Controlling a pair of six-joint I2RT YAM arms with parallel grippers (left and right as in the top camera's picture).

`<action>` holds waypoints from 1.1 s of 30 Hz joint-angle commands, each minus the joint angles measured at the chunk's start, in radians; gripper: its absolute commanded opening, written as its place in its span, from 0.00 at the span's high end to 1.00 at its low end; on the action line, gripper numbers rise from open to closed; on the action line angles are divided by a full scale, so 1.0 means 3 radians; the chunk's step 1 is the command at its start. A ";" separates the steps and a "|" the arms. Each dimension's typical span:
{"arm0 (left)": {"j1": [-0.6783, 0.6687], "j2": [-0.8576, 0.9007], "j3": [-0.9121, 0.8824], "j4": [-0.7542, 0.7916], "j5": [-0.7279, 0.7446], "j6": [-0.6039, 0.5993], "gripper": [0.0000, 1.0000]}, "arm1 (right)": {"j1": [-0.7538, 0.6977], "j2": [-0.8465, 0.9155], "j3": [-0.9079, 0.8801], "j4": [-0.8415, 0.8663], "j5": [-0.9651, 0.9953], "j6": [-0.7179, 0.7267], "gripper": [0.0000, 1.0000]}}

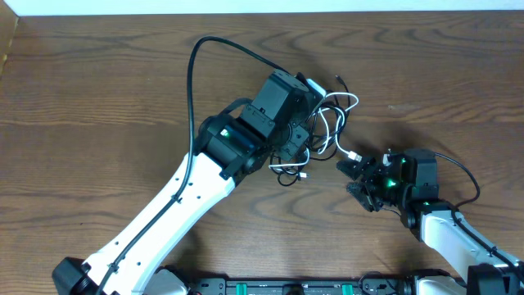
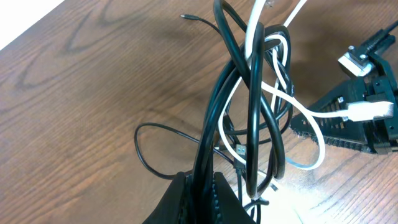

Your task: Untangle cables

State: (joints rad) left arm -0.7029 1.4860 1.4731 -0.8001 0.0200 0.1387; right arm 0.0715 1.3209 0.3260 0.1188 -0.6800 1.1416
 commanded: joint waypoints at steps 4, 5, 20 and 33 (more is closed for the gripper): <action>-0.0001 -0.0009 0.0009 0.0010 -0.0113 0.0169 0.93 | 0.0023 -0.0003 0.0017 0.0221 -0.0412 -0.0312 0.18; 0.0003 -0.0009 0.0009 0.0010 -0.0209 0.0164 0.92 | 0.0023 -0.0003 0.0017 0.0320 -0.0516 -0.0346 0.17; 0.0005 -0.0009 0.0009 -0.0011 0.0151 -0.0038 0.92 | 0.0023 -0.0003 0.0017 0.1916 -0.0890 0.0025 0.10; -0.0051 -0.0015 0.0009 -0.0006 0.1298 0.0148 0.93 | 0.0023 -0.0003 0.0017 0.1113 0.0067 0.0018 0.12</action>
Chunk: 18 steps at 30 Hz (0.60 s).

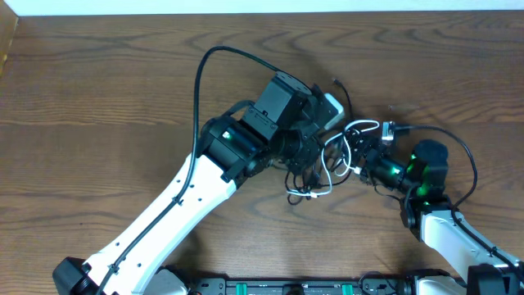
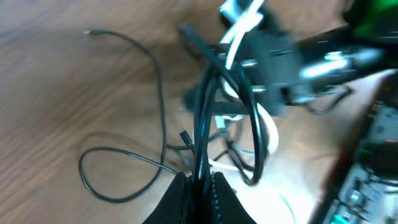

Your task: Untangle cables

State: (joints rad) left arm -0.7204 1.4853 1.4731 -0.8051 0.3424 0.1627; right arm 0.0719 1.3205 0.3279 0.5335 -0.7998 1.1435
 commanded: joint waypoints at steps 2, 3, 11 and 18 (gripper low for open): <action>0.0008 -0.0022 0.0009 0.0010 0.0056 0.0066 0.93 | 0.0020 -0.0001 0.0010 -0.0671 0.0699 0.0011 0.14; 0.0008 -0.0028 0.0009 0.0009 -0.0048 0.0065 0.92 | 0.0013 -0.0001 0.0010 -0.0908 0.0821 0.0011 0.14; 0.0039 -0.0151 0.0009 0.0010 -0.1427 -0.0217 0.92 | -0.0210 -0.0001 0.0010 -0.2164 0.1343 -0.0306 0.18; 0.0347 -0.0292 0.0009 0.0004 -0.1940 -0.0484 0.93 | -0.0479 -0.0001 0.0010 -0.2424 0.1350 -0.0520 0.19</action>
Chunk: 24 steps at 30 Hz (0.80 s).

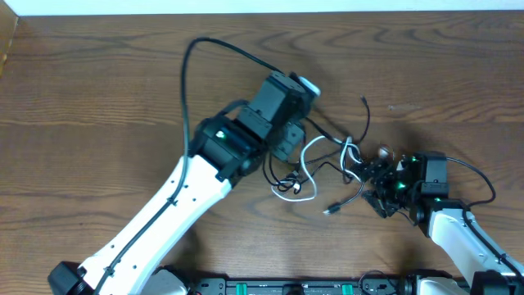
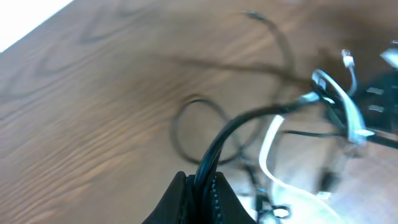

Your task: Untangle cables

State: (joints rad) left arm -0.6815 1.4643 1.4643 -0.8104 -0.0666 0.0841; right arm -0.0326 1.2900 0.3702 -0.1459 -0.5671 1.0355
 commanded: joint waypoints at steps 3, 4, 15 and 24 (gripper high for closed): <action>0.0476 -0.0290 0.0038 0.0017 -0.0581 -0.0421 0.93 | -0.0183 0.0100 -0.0131 -0.0205 0.0575 -0.0167 0.18; 0.0554 -0.0304 0.0038 0.0017 -0.0581 -0.0481 0.92 | -0.0189 0.0100 -0.0131 -0.0202 0.0575 -0.0167 0.19; 0.1142 -0.0346 0.0038 0.0006 0.0329 -0.0488 0.92 | -0.0195 0.0100 -0.0131 -0.0141 0.0408 -0.0270 0.09; 0.1142 -0.0346 0.0038 -0.0042 0.1052 -0.0254 0.92 | -0.0192 0.0100 -0.0131 0.1104 -0.1059 -0.0964 0.08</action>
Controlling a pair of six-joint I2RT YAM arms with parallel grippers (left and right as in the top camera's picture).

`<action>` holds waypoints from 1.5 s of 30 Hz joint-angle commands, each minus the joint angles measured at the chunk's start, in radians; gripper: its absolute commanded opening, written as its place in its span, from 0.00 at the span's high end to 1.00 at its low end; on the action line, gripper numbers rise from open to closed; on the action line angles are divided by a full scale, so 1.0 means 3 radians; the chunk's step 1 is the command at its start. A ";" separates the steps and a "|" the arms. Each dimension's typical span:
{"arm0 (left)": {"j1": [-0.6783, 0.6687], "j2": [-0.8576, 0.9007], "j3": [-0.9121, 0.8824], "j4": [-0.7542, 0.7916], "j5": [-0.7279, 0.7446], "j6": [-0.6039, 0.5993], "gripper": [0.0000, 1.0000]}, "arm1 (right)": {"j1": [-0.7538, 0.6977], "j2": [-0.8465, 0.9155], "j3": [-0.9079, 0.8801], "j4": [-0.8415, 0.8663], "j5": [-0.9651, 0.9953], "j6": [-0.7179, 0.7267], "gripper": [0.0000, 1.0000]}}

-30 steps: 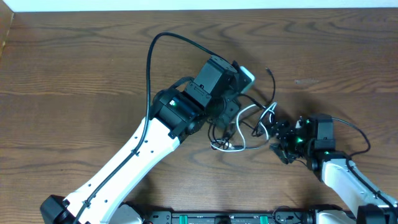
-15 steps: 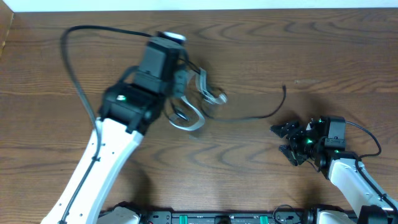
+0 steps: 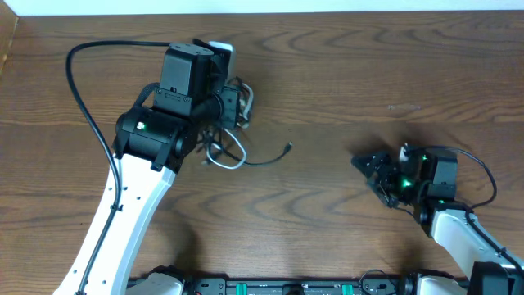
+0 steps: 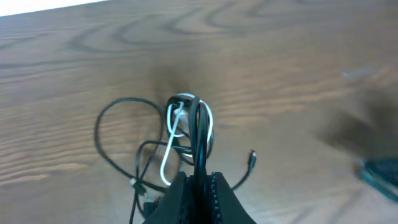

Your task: Untangle cables

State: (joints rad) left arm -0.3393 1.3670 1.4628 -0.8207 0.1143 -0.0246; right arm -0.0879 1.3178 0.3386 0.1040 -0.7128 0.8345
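A tangle of black and white cables [image 3: 225, 139] hangs from my left gripper [image 3: 229, 102] at the back left of the table. In the left wrist view the left gripper [image 4: 200, 178] is shut on a thick black cable [image 4: 200, 140] of the tangle [image 4: 183, 121]. A white cable [image 4: 166, 158] loops through it. One thin black end with a small plug [image 3: 288, 147] trails to the right on the wood. My right gripper [image 3: 368, 170] sits far to the right, low over the table. Its jaws look open and hold no cable.
The brown wooden table [image 3: 344, 74] lies under both arms. The left arm's own black supply cable [image 3: 78, 74] arcs out to the far left. A white wall strip [image 3: 327, 6] runs along the back edge. Dark rails [image 3: 278, 287] line the front edge.
My left gripper has moved far left with the whole tangle. The right gripper no longer touches any cable and stays at the right, well apart from the tangle.
The left gripper held the tangle up at the table's middle while the right gripper stood open beside it. Then the right gripper was in among the cables. Later the two were apart with strands stretched between them. Now the whole tangle is with the left gripper.
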 commanded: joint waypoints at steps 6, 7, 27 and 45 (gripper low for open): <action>-0.0064 -0.0015 0.0043 -0.0008 0.1197 0.0107 0.93 | 0.0028 0.0008 -0.0025 0.0997 -0.0827 -0.0095 0.09; -0.0099 -0.0011 0.0043 -0.0009 0.1259 0.0106 0.93 | 0.0060 0.0008 -0.0025 0.1091 -0.0827 -0.0074 0.09; -0.0945 0.0195 0.0043 0.0104 0.1292 0.0093 0.92 | 0.0855 0.0008 -0.0025 0.1768 -0.0547 -0.0070 0.12; -0.1027 0.0195 0.0043 0.0140 0.1177 0.0093 0.93 | 0.0855 0.0008 -0.0025 0.1301 -0.0395 -0.0195 0.99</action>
State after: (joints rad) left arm -0.6472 1.4273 1.4628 -0.7815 0.4877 -0.0025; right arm 0.1562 1.3197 0.3305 0.4808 -0.8005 0.7986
